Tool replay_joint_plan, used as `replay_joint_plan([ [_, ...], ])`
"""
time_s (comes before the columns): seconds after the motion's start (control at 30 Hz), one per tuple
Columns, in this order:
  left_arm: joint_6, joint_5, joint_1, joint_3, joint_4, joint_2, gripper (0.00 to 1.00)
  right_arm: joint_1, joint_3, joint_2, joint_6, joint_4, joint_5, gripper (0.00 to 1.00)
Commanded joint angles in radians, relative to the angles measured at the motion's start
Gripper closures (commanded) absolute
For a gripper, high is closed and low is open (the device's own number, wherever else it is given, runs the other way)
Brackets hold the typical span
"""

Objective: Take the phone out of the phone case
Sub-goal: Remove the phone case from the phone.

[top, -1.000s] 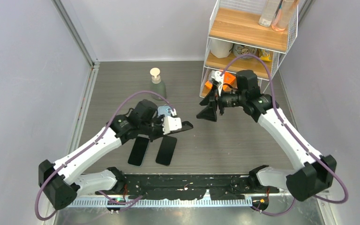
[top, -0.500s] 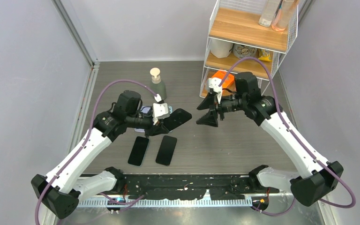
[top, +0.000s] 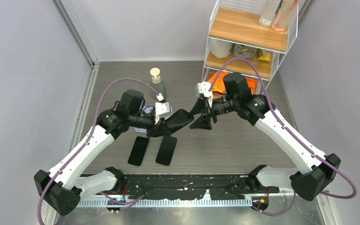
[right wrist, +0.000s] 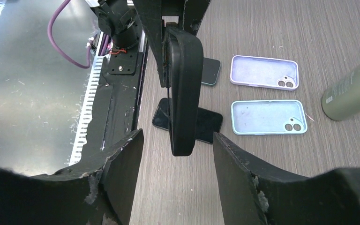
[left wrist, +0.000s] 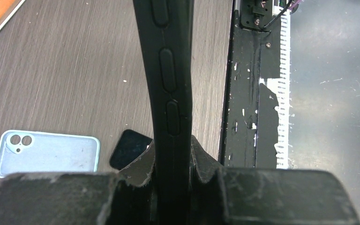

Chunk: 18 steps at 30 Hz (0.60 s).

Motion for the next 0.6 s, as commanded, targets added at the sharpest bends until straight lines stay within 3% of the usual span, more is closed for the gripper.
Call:
replay_joint_plan([
  [0.0,-0.006,0.061,0.004,0.059,0.077,-0.011,1.00,0.006,0.032,-0.002,-0.037,-0.011,0.010,0.39],
  [0.3,0.003,0.061,0.004,0.052,0.080,-0.020,1.00,0.008,0.014,-0.013,-0.056,-0.021,0.017,0.41],
  [0.57,0.011,0.067,0.004,0.056,0.079,-0.020,1.00,0.008,0.021,0.001,-0.064,-0.036,-0.001,0.56],
])
